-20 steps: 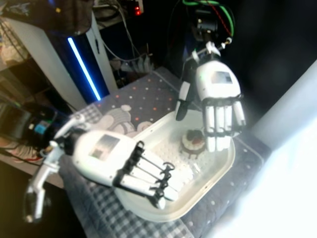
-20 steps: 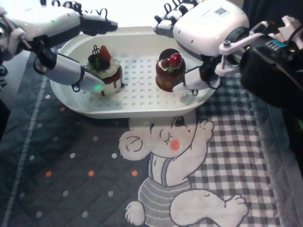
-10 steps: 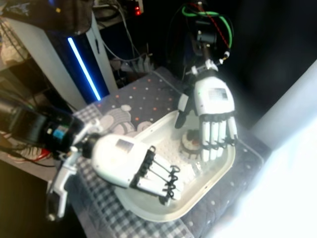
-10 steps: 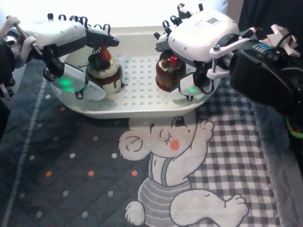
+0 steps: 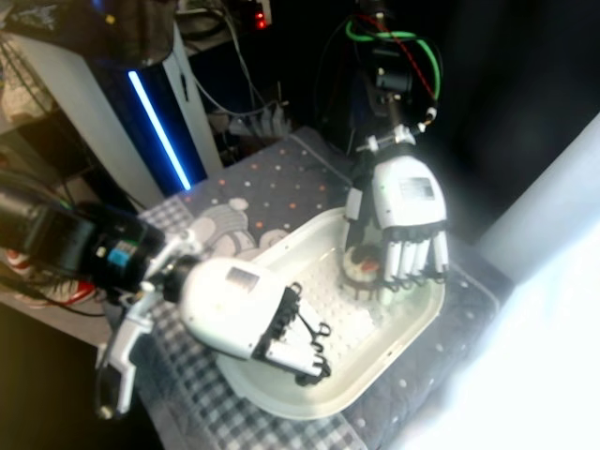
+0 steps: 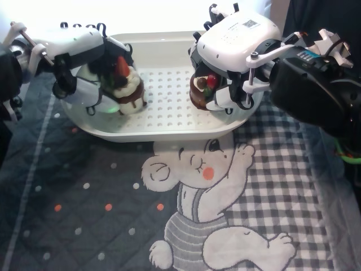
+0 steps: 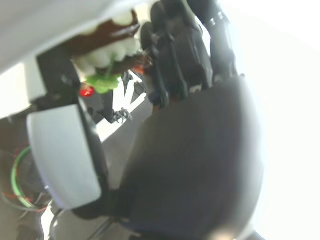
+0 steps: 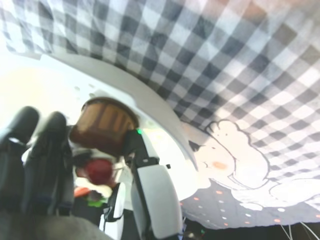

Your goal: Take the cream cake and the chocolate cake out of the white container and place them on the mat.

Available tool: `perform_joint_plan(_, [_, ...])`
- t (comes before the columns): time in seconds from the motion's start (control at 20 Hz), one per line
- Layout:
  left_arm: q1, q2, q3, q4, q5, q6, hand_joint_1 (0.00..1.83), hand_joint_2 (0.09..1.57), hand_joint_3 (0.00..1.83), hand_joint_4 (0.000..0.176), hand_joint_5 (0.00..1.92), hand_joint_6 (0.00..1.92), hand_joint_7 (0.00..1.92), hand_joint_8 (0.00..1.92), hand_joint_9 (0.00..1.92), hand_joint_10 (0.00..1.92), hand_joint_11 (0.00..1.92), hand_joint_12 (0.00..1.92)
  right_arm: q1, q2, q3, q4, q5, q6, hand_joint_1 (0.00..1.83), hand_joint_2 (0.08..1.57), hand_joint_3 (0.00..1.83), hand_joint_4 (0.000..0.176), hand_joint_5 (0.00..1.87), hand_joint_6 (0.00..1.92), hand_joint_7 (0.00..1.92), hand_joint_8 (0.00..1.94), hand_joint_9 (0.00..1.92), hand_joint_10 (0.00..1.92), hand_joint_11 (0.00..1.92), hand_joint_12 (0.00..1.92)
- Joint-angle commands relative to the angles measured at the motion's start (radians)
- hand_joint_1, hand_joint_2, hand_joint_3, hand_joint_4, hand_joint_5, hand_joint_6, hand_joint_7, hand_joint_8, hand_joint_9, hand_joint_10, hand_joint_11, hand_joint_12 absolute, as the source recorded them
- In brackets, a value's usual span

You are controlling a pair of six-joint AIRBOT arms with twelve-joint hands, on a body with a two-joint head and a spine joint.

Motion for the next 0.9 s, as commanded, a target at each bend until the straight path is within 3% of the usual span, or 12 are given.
perform_joint_plan(0.0, [0.001, -0.002, 0.006, 0.008, -0.088, 0.002, 1.47, 1.21, 0.00, 0.000, 0.66, 1.33, 0.75, 1.22, 0.80, 1.31, 0.65, 1.77, 0.013, 0.002, 0.004, -0.017, 0.094, -0.008, 1.22, 1.12, 0.00, 0.011, 1.00, 1.00, 0.97, 1.02, 0.73, 0.86, 0.00, 1.38])
perform_joint_plan(0.05, [0.008, 0.001, 0.006, 0.008, -0.100, -0.020, 1.47, 1.21, 0.00, 0.000, 0.65, 1.34, 0.75, 1.23, 0.80, 1.33, 0.64, 1.78, 0.013, 0.003, 0.004, -0.017, 0.095, -0.008, 1.34, 1.14, 0.00, 0.000, 0.95, 0.99, 0.99, 1.03, 0.71, 1.31, 0.10, 1.69])
perform_joint_plan(0.1, [0.014, 0.003, 0.007, 0.008, -0.107, -0.039, 1.47, 1.21, 0.00, 0.000, 0.64, 1.35, 0.75, 1.22, 0.80, 1.33, 0.64, 1.79, 0.013, 0.003, 0.002, -0.017, 0.099, -0.008, 1.25, 1.13, 0.00, 0.000, 0.95, 0.98, 0.99, 1.07, 0.73, 1.14, 0.07, 1.71])
perform_joint_plan(0.2, [0.017, 0.008, 0.004, 0.009, -0.131, -0.050, 1.47, 1.21, 0.00, 0.000, 0.65, 1.35, 0.78, 1.21, 0.78, 1.34, 0.59, 1.80, 0.013, 0.006, -0.007, -0.017, 0.121, -0.008, 1.26, 1.12, 0.00, 0.000, 0.98, 0.82, 1.01, 1.16, 0.90, 1.20, 0.57, 1.74])
perform_joint_plan(0.3, [0.012, 0.027, -0.024, 0.019, -0.178, -0.057, 1.35, 1.22, 0.00, 0.000, 0.66, 1.35, 0.81, 1.25, 0.75, 1.47, 0.53, 1.51, 0.013, 0.012, -0.042, -0.029, 0.166, -0.008, 1.26, 1.12, 0.00, 0.000, 0.96, 0.84, 1.02, 1.15, 0.93, 1.20, 0.67, 1.71])
perform_joint_plan(0.4, [0.000, 0.060, -0.064, 0.051, -0.229, -0.071, 1.34, 1.22, 0.00, 0.000, 0.65, 1.34, 0.82, 1.26, 0.74, 1.47, 0.54, 1.50, 0.013, 0.060, -0.097, -0.047, 0.231, -0.008, 1.24, 1.19, 0.00, 0.000, 0.86, 0.87, 0.87, 1.47, 0.98, 1.67, 0.86, 1.91])
perform_joint_plan(0.45, [-0.002, 0.076, -0.083, 0.070, -0.261, -0.088, 1.34, 1.21, 0.00, 0.000, 0.66, 1.33, 0.84, 1.23, 0.76, 1.45, 0.56, 1.48, 0.013, 0.073, -0.128, -0.064, 0.265, -0.008, 1.26, 1.15, 0.00, 0.000, 0.94, 0.82, 0.95, 1.30, 0.93, 1.40, 0.72, 1.80])
perform_joint_plan(0.5, [-0.001, 0.097, -0.106, 0.092, -0.298, -0.109, 1.34, 1.21, 0.00, 0.000, 0.67, 1.33, 0.85, 1.21, 0.76, 1.44, 0.54, 1.48, 0.013, 0.095, -0.157, -0.079, 0.300, -0.008, 1.19, 1.12, 0.00, 0.000, 0.97, 0.95, 1.01, 1.54, 1.07, 1.81, 1.08, 1.90])
perform_joint_plan(0.6, [0.003, 0.142, -0.159, 0.133, -0.377, -0.143, 1.35, 1.21, 0.00, 0.000, 0.68, 1.34, 0.86, 1.19, 0.76, 1.43, 0.54, 1.47, 0.013, 0.140, -0.210, -0.117, 0.370, -0.007, 1.16, 1.14, 0.00, 0.000, 0.93, 1.05, 1.11, 1.80, 1.27, 1.92, 1.36, 1.92])
perform_joint_plan(0.75, [0.024, 0.211, -0.242, 0.193, -0.481, -0.180, 1.35, 1.20, 0.00, 0.000, 0.71, 1.32, 0.84, 1.22, 0.78, 1.40, 0.57, 1.43, 0.013, 0.208, -0.305, -0.182, 0.472, -0.007, 1.25, 1.15, 0.00, 0.000, 0.95, 0.80, 0.91, 1.37, 0.66, 1.53, 0.38, 1.92])
perform_joint_plan(0.8, [0.034, 0.228, -0.264, 0.201, -0.504, -0.182, 1.45, 1.19, 0.00, 0.000, 0.70, 1.26, 0.81, 1.20, 0.81, 1.30, 0.64, 1.68, 0.012, 0.227, -0.330, -0.193, 0.494, -0.007, 1.25, 1.15, 0.00, 0.000, 0.97, 0.77, 0.92, 1.35, 0.72, 1.50, 0.45, 1.92])
perform_joint_plan(0.85, [0.050, 0.251, -0.295, 0.210, -0.536, -0.182, 1.37, 1.20, 0.00, 0.000, 0.71, 1.28, 0.82, 1.22, 0.80, 1.38, 0.63, 1.49, 0.012, 0.252, -0.358, -0.200, 0.519, -0.007, 1.24, 1.18, 0.00, 0.000, 0.92, 0.81, 0.83, 1.50, 0.77, 1.67, 0.64, 1.92])
